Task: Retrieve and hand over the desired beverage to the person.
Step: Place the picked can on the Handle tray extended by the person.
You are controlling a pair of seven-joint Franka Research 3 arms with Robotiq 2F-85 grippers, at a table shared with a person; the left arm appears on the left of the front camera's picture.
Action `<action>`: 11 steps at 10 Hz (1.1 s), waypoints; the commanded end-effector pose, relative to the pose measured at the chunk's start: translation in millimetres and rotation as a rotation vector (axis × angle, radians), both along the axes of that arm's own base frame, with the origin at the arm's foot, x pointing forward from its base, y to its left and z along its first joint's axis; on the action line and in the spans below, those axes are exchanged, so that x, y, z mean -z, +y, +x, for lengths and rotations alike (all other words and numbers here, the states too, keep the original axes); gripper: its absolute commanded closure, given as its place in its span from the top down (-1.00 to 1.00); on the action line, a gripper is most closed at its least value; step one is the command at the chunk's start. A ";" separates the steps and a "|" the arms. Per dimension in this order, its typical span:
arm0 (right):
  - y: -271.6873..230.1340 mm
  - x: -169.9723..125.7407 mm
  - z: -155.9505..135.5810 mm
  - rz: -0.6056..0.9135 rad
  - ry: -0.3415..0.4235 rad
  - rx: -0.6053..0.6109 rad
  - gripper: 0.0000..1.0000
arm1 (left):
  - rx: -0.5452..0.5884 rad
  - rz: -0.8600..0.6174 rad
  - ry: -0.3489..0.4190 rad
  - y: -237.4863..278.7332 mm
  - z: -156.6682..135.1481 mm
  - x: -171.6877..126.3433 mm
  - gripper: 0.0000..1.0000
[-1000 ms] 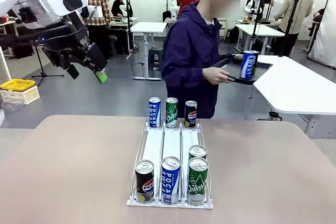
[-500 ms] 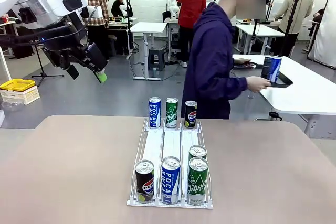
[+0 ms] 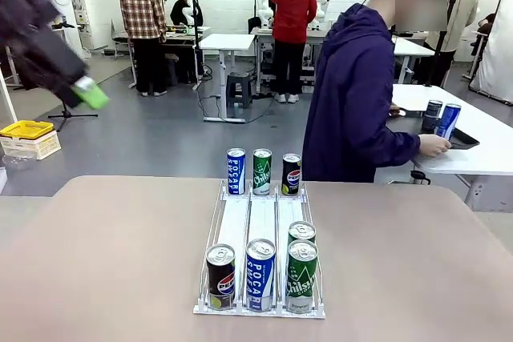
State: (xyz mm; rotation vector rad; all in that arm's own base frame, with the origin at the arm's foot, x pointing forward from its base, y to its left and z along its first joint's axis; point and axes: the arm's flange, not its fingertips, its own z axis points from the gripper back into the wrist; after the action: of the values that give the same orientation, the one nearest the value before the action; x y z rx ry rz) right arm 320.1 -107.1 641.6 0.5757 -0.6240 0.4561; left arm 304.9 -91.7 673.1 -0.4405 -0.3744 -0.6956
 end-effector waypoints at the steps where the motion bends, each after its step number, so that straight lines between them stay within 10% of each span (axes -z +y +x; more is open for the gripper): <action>1: 0.3 0.3 1.5 0.022 -0.008 -0.018 1.00 | -0.005 -0.044 -0.047 37.9 -9.5 -8.5 1.00; 7: 0.3 0.3 1.5 0.022 -0.008 -0.018 1.00 | -0.090 -0.210 -0.188 101.9 -23.5 -13.9 1.00; 11: 0.3 0.3 1.5 0.022 -0.008 -0.018 1.00 | -0.109 -0.202 -0.139 109.5 -18.9 -14.6 1.00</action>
State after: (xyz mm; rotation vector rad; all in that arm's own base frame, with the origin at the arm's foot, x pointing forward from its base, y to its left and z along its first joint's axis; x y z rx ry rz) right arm 320.1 -107.1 641.7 0.5756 -0.6240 0.4562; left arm 291.2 20.0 678.4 -0.5749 -0.5820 -0.5858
